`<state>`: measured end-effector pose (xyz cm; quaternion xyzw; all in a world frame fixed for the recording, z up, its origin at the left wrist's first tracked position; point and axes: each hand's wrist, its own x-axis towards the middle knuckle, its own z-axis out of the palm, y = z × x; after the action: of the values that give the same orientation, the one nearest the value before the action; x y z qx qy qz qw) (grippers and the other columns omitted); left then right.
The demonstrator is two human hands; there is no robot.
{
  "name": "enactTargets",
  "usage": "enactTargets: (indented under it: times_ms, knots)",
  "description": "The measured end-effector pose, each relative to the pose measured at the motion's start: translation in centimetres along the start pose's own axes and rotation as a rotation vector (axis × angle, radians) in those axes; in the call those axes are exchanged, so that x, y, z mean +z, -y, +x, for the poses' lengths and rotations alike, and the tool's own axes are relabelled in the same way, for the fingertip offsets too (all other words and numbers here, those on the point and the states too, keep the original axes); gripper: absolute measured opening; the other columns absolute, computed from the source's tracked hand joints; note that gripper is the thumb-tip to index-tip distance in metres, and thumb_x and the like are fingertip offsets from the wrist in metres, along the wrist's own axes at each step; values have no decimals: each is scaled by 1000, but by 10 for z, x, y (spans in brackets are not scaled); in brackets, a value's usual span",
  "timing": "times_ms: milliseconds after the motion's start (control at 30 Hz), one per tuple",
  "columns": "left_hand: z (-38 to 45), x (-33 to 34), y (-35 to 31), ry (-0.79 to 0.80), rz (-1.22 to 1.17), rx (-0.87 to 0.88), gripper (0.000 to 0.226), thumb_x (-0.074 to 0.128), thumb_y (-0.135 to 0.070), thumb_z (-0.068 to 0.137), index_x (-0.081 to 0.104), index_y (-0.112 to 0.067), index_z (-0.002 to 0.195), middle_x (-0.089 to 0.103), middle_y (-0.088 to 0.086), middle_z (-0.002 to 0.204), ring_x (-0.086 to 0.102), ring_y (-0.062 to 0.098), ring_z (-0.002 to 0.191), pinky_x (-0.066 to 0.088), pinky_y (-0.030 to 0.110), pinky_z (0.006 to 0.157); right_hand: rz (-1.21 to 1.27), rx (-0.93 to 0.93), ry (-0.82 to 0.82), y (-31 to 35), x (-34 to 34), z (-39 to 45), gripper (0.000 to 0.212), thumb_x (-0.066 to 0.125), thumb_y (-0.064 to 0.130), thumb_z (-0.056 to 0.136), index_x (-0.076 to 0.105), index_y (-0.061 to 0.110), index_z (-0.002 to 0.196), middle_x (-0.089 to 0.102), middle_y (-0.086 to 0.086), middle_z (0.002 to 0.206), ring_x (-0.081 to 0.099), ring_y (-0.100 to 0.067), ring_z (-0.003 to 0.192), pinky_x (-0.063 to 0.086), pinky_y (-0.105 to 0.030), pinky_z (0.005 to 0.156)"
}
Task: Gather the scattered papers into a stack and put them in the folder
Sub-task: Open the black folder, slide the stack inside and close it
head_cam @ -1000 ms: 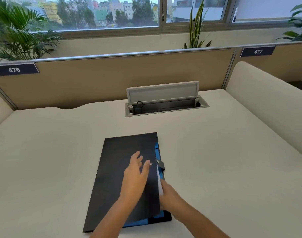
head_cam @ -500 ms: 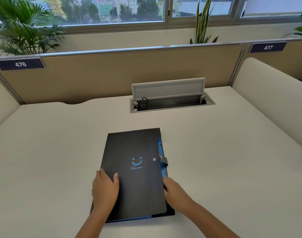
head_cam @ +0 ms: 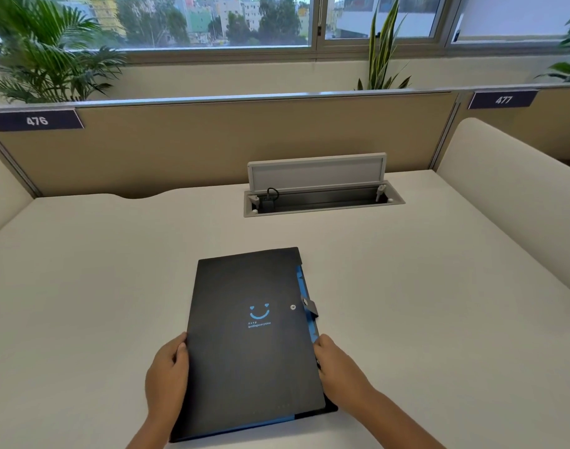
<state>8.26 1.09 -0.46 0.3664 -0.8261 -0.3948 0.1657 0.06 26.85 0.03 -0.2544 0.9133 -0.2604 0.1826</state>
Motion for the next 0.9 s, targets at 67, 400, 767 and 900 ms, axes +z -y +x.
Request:
enactTargets:
  times_ms: [67,400,767,900]
  knots:
    - [0,0,3,4,-26,-12,34,37,-14,94,59,-14,121,59,10,127,51,31,116,39,45,95,-28,9,7,-1,-1,1,19,41,14,95,54,7,106,36,2,103,45,-16,79,37,-26,69]
    - [-8,17,-1,12,326,147,42,48,-11,88,47,-6,130,52,14,134,47,37,115,41,48,96,102,45,-24,-9,-16,12,29,36,9,93,63,13,103,44,4,81,49,-15,78,44,-25,74]
    - [-10,24,-7,24,518,133,46,43,-23,90,41,-15,136,43,1,143,43,29,118,39,46,93,253,57,-335,6,-24,34,55,30,1,93,24,22,144,25,2,152,24,-13,140,20,-26,113]
    - [-10,24,-7,22,519,134,46,42,-23,90,41,-16,136,43,1,143,43,28,117,39,46,92,47,-61,-135,16,-8,43,68,29,-7,89,10,21,148,5,2,158,1,-12,145,5,-25,116]
